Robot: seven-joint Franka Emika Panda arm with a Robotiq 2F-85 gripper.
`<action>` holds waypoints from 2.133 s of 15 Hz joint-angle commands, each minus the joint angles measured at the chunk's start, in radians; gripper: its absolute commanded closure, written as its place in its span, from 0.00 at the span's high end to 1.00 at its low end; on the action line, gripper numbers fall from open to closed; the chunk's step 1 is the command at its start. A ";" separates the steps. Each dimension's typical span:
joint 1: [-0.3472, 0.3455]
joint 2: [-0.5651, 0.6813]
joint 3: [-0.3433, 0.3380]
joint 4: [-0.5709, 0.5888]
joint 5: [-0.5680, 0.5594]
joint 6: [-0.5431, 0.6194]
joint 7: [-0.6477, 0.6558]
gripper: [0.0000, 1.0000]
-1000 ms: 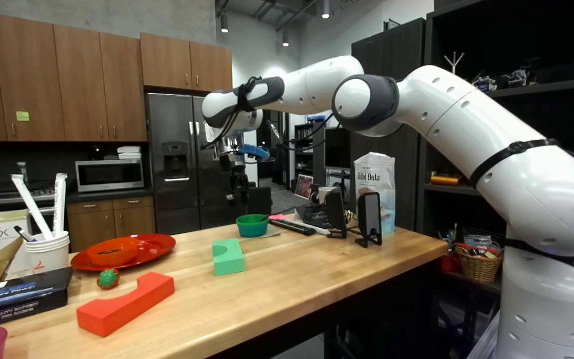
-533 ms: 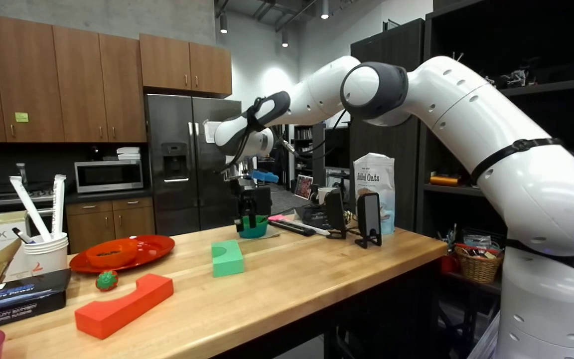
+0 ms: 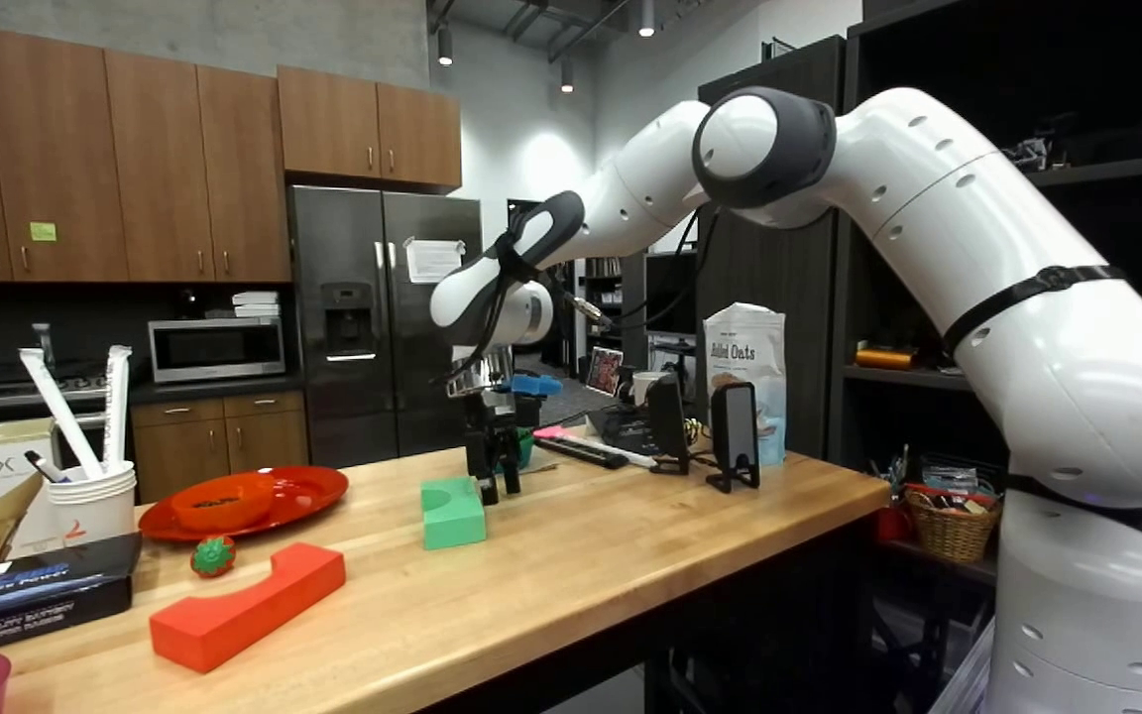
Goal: Turn the orange and green blocks to the right
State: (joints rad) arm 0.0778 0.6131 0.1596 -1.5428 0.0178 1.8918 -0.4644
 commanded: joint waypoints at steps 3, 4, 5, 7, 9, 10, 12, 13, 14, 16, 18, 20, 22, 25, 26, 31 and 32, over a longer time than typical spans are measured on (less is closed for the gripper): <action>-0.006 -0.109 0.044 -0.118 0.014 0.132 -0.050 1.00; -0.006 -0.128 0.055 -0.151 0.023 0.178 -0.061 1.00; -0.011 -0.141 0.071 -0.182 0.042 0.222 -0.077 1.00; -0.020 -0.167 0.107 -0.249 0.094 0.278 -0.114 1.00; -0.034 -0.113 0.135 -0.179 0.154 0.247 -0.177 1.00; -0.036 -0.077 0.139 -0.128 0.170 0.227 -0.205 1.00; -0.039 -0.059 0.148 -0.086 0.214 0.214 -0.260 1.00; -0.042 -0.049 0.152 -0.066 0.232 0.212 -0.292 1.00; -0.046 -0.039 0.155 -0.047 0.249 0.207 -0.324 1.00; -0.066 -0.018 0.172 -0.008 0.309 0.173 -0.390 1.00; -0.091 0.010 0.190 0.042 0.394 0.080 -0.444 1.00; -0.084 0.017 0.175 0.067 0.424 0.031 -0.458 1.00; -0.061 0.003 0.145 0.074 0.384 0.054 -0.464 1.00; -0.049 0.001 0.133 0.067 0.353 0.066 -0.450 1.00; -0.041 -0.001 0.125 0.073 0.327 0.066 -0.449 1.00; -0.025 0.003 0.120 0.090 0.303 0.064 -0.459 1.00; -0.025 0.021 0.134 0.124 0.308 0.045 -0.487 1.00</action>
State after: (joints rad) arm 0.0486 0.6118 0.2815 -1.4662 0.3221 1.9619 -0.9135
